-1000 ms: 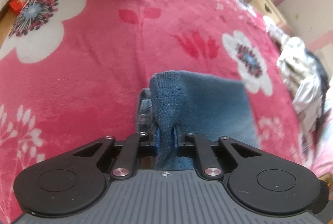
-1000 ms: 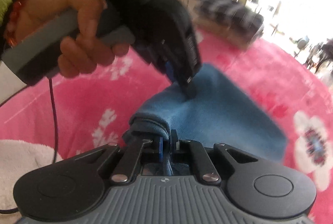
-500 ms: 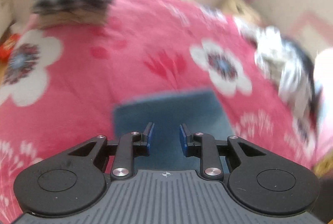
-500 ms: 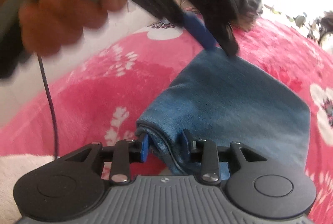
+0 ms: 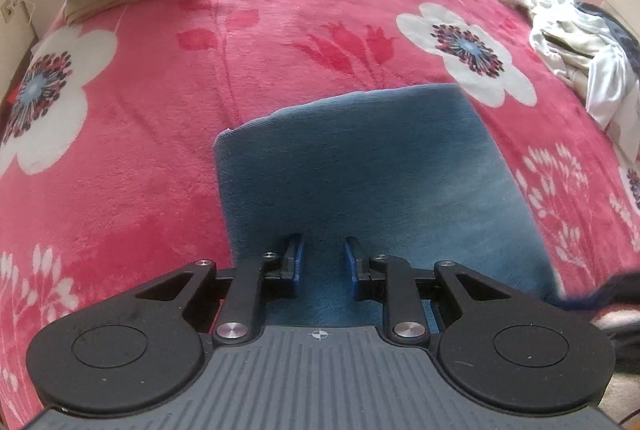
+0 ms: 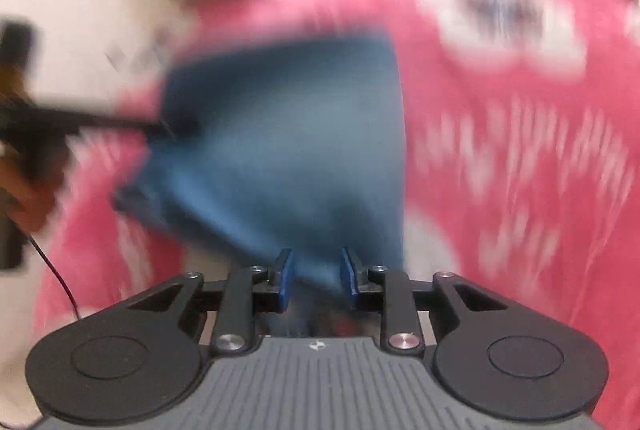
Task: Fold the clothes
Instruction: 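Press the folded jeans flat with both open grippers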
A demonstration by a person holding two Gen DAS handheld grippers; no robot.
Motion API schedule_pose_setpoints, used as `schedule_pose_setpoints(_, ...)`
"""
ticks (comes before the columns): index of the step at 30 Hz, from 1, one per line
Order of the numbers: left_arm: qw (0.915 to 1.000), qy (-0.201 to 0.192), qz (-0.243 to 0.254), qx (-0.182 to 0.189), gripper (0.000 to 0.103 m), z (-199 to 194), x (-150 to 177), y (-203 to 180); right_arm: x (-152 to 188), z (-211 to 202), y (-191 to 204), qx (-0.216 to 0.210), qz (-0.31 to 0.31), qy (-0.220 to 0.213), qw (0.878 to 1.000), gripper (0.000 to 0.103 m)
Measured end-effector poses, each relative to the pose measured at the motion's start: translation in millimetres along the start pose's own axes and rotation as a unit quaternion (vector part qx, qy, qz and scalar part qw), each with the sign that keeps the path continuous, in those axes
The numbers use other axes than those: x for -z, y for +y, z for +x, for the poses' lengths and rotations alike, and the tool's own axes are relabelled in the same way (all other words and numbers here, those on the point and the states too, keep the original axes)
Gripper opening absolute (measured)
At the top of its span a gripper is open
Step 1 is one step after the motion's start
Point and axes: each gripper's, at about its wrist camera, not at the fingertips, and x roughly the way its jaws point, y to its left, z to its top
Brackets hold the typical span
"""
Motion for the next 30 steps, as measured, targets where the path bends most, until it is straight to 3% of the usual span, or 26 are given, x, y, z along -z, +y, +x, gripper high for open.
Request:
schedule_pose_setpoints(2,1.0,0.0,-0.001,-0.001,0.023,0,0,0,6,11,-5,0.0,0.015,0.027,1.0,0.011)
schedule_pose_setpoints(4,1.0,0.001,0.0,0.0,0.023,0,0,0,7,8,-7,0.0,0.024,0.035,0.999,0.015)
schedule_pose_setpoints(8,1.0,-0.001,0.003,0.002,0.023,-2,1,0,2,-41,-7,-0.007,0.03,0.001,1.0,0.015)
schedule_pose_setpoints(15,0.9981,-0.028,0.052,-0.02,0.032,-34,8,-16,-43,-74,9,0.005,-0.064,-0.094,0.993,0.015)
schedule_pose_setpoints(17,0.9977,-0.021,0.064,-0.013,0.032,-34,19,-20,-66,-60,13,0.002,-0.08,-0.109,0.991,0.015)
schedule_pose_setpoints(21,0.9962,-0.006,0.087,0.001,0.033,-34,40,-26,-108,-26,37,-0.052,-0.104,-0.122,0.986,0.015)
schedule_pose_setpoints(24,0.9976,-0.016,0.067,0.009,0.033,-29,49,-19,-134,8,54,-0.076,-0.134,-0.133,0.979,0.015)
schedule_pose_setpoints(27,0.9982,-0.031,0.05,0.015,0.033,-28,52,-12,-154,61,48,-0.061,-0.12,-0.104,0.985,0.007)
schedule_pose_setpoints(30,0.9984,-0.031,0.04,0.024,0.033,-26,52,-8,-166,75,42,-0.062,-0.11,-0.089,0.988,0.004)
